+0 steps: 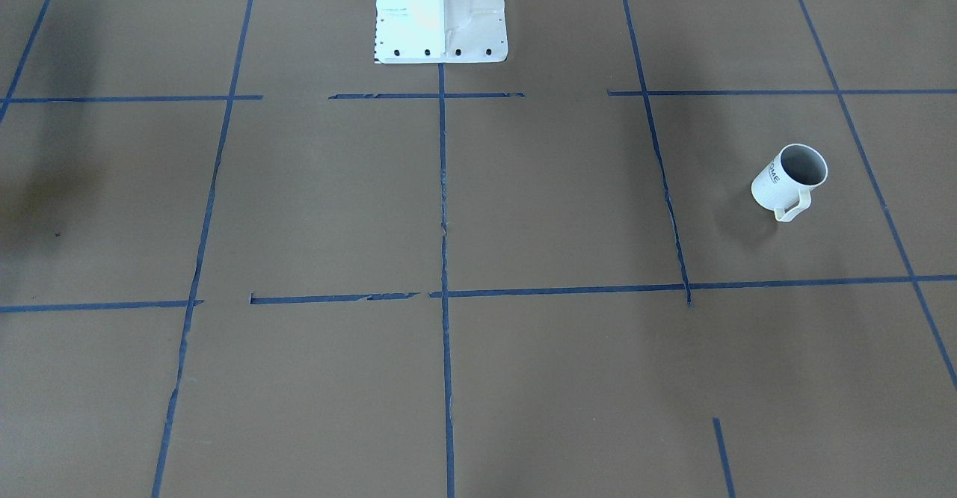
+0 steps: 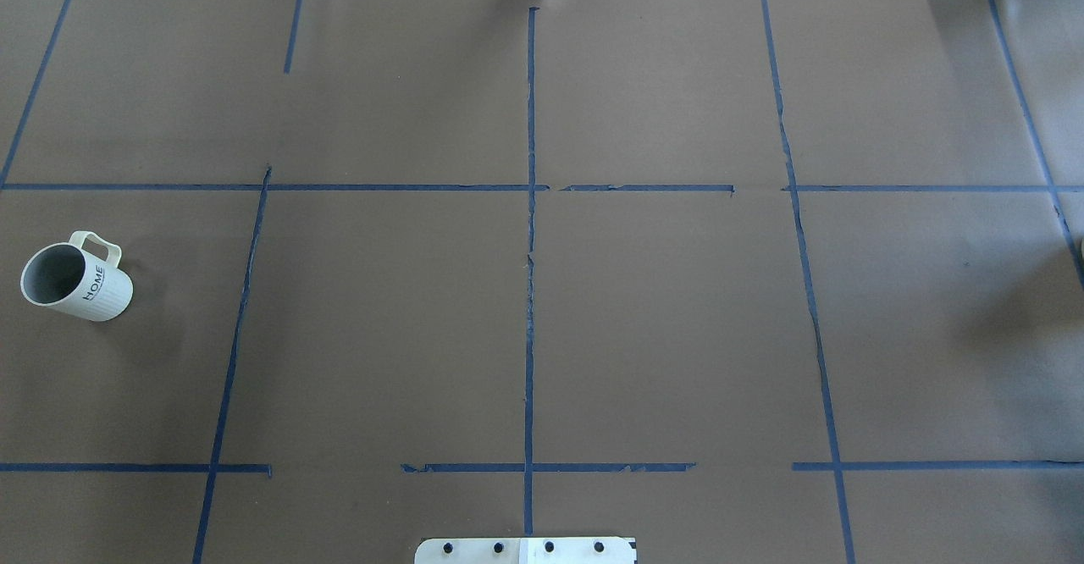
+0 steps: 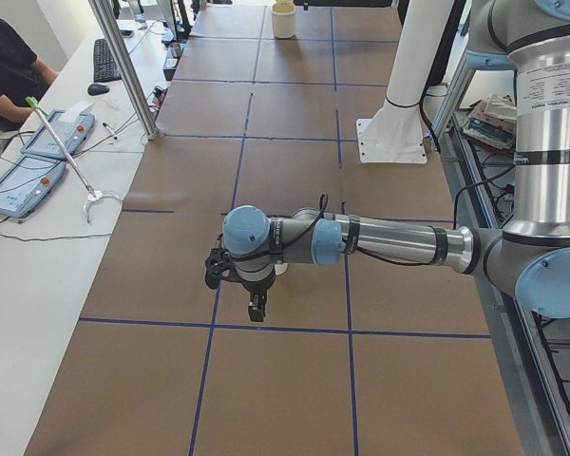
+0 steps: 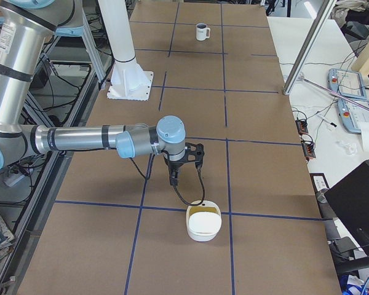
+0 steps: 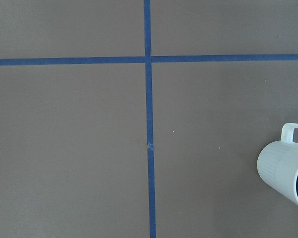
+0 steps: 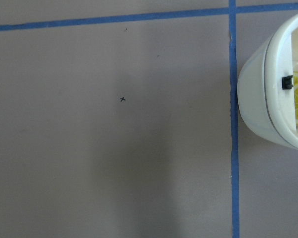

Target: Left arm hands cup to right arm to dump lemon

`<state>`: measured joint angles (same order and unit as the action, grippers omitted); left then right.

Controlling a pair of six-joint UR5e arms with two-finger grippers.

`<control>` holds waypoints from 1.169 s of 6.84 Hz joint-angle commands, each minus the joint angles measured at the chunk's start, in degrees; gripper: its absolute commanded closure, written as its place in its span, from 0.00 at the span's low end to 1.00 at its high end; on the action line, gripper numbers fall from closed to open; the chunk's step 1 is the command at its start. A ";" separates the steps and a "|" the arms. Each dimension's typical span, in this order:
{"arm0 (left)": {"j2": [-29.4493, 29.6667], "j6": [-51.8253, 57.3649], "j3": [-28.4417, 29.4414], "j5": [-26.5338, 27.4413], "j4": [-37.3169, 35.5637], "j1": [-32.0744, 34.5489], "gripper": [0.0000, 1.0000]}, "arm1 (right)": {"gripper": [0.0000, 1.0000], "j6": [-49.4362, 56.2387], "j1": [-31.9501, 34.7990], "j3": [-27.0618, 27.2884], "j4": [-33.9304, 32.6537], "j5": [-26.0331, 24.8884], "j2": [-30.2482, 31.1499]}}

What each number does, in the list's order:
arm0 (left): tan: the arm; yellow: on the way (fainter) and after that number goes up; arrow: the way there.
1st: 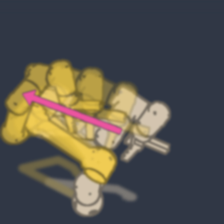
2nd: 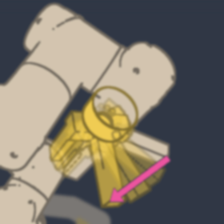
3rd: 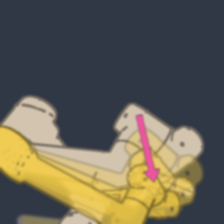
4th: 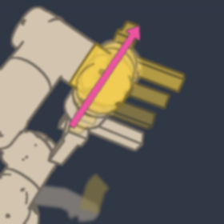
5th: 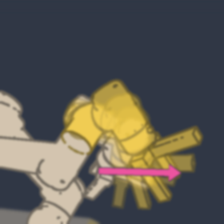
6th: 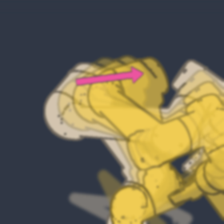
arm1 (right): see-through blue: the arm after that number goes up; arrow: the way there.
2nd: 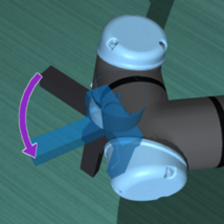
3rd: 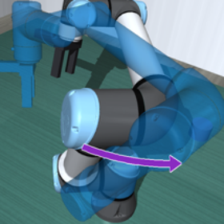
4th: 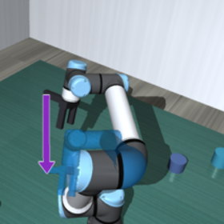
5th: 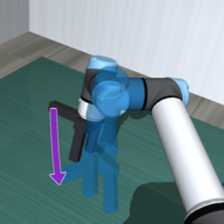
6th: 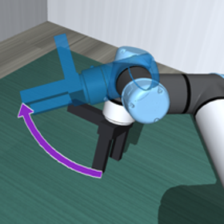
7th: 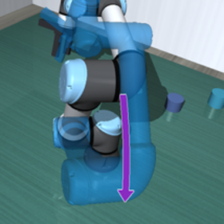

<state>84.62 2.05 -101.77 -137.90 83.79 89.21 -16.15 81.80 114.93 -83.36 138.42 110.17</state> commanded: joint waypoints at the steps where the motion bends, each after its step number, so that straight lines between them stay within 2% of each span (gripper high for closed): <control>1: -0.07 0.06 -0.36 0.26 0.15 -0.09 0.00 | 0.00 10.34 5.18 -0.06 -6.63 -0.34 -1.63; 2: -0.16 0.06 -0.01 -0.35 -0.46 -0.09 0.00 | 0.00 18.97 7.39 -1.02 -9.07 -2.60 -1.72; 3: -0.34 0.06 0.34 -0.53 0.06 -0.09 0.00 | 0.00 19.14 7.32 -1.46 -9.79 -6.28 -2.07; 8: -0.07 0.06 -0.89 -1.32 -0.46 -0.18 0.00 | 0.00 18.88 6.71 -1.82 -9.89 -6.49 -1.63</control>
<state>84.59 2.11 -102.53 -139.17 83.44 89.03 2.75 88.68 113.10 -93.28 131.81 108.60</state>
